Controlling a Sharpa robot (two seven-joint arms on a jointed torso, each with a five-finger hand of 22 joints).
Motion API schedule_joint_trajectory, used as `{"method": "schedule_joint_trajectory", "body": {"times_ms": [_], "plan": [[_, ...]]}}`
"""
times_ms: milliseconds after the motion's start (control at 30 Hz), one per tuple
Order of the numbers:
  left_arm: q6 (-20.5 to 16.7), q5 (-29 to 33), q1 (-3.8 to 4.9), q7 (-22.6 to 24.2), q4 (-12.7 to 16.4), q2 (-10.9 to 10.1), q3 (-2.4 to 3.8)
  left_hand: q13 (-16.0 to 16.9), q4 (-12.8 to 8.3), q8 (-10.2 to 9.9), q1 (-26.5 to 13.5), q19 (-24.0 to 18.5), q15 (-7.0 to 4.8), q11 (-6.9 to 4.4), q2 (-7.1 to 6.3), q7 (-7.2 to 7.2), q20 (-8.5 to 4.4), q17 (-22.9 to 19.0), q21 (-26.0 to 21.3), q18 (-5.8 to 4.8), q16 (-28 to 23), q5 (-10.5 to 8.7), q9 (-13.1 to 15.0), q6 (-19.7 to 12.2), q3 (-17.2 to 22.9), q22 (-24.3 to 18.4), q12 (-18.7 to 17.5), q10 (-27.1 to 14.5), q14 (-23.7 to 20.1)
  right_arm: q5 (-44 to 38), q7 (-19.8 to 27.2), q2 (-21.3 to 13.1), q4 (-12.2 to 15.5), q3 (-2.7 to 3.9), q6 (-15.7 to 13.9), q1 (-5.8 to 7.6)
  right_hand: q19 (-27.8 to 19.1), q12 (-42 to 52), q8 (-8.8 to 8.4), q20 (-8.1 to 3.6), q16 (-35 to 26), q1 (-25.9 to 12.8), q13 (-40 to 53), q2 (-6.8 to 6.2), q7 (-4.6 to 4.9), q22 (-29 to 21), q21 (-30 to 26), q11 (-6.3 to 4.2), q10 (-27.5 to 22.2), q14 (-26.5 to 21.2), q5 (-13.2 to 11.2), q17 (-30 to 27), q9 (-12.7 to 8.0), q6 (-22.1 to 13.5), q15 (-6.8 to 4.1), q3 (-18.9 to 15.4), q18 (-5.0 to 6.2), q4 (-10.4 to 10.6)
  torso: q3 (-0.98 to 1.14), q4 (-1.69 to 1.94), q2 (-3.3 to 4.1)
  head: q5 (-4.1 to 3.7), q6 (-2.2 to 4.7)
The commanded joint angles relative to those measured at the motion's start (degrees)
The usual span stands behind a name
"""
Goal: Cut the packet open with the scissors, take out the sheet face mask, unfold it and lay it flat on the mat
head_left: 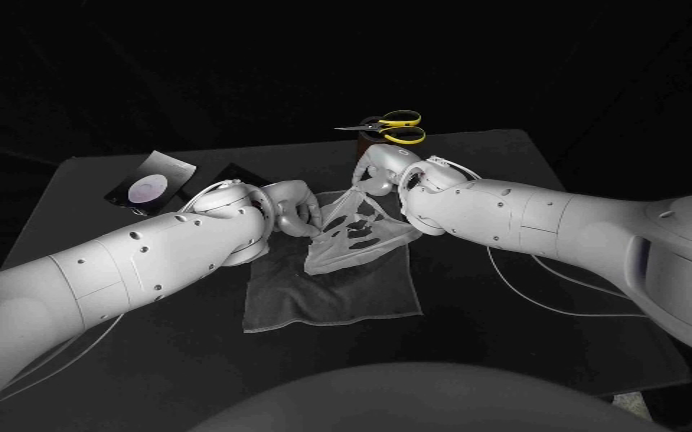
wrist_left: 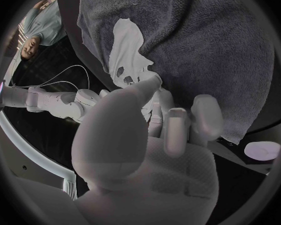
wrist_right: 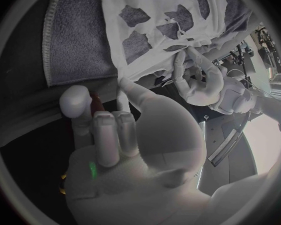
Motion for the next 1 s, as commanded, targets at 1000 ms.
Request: {"method": "schedule_joint_trajectory", "body": {"times_ms": [1000], "plan": [[-5.3,15.8,0.87,4.5,1.0,-3.2,2.57,-8.5,3.1,0.4,-3.0,-10.2,3.07,3.25,-0.76,2.86,2.54,-14.9,-14.9,2.55,-7.5,-0.29,2.7,-5.8,0.8,-13.9,-11.1,-5.0,-8.9,-0.4,1.0,-0.7,0.9,0.02,-0.6,0.11,0.0,0.2,0.33,-0.23,0.2,0.0,15.1,0.30,0.02,4.6,-0.2,-0.44,6.1,6.0,0.3,15.0,0.2,0.2,-0.27,0.4,1.00,-0.2,0.06,0.01,-0.02,0.32,0.00]]}}
